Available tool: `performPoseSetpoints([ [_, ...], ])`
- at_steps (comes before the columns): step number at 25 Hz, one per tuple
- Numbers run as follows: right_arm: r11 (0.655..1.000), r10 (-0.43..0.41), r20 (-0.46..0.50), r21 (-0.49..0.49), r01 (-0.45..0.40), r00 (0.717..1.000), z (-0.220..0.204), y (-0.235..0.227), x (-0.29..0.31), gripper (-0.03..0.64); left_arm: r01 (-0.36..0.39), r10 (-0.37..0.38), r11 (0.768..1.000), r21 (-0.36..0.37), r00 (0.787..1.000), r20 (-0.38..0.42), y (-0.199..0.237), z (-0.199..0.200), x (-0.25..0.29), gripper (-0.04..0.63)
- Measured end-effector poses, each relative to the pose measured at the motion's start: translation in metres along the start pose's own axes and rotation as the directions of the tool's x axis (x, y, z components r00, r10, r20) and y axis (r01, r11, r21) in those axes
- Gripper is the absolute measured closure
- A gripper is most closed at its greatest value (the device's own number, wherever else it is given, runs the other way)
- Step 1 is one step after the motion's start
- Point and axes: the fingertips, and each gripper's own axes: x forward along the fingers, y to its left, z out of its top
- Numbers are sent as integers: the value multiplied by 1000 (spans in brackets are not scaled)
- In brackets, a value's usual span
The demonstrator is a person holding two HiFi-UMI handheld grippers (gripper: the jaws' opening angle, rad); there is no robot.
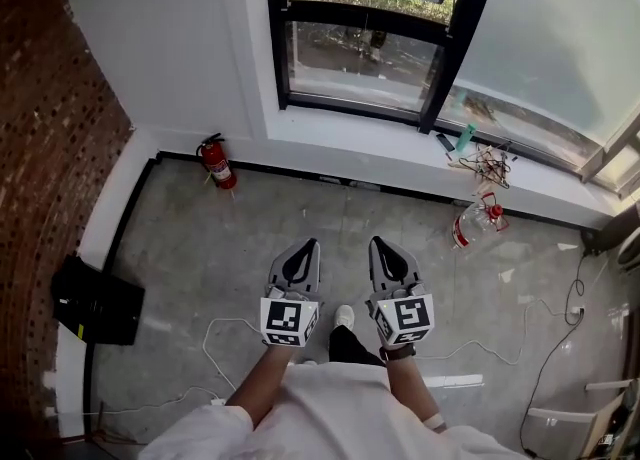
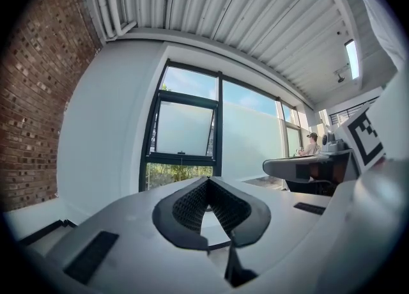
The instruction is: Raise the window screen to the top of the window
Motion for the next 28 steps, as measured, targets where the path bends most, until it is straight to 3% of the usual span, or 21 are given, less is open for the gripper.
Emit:
performPoseSetpoints([
  [4,992,-117,16,-40,118,993,17,-90,58,615,-8,7,999,34,1000,14,19,16,79,594],
  [8,931,-245,26,-271,242,969,46,-144,102,615,-11,9,999,50,999,40,30,33,144,594],
  [11,945,-160,-6,-290,152,987,39,-145,134,615,-19,17,999,50,999,37,34,29,176,594],
  [15,990,-16,-45,-142,9,999,15,-142,179,615,-25,25,999,39,1000,-4,51,15,214,594],
  [18,990,43,-36,-131,-47,998,10,-140,211,615,-30,31,999,19,999,-24,76,2,238,594],
  [23,990,67,-16,-123,-68,998,17,-154,292,615,7,-7,1000,-2,1000,-3,133,-2,309,594],
  [28,972,139,-62,-183,-148,988,26,-154,381,615,51,-51,999,-11,997,53,193,26,384,594],
])
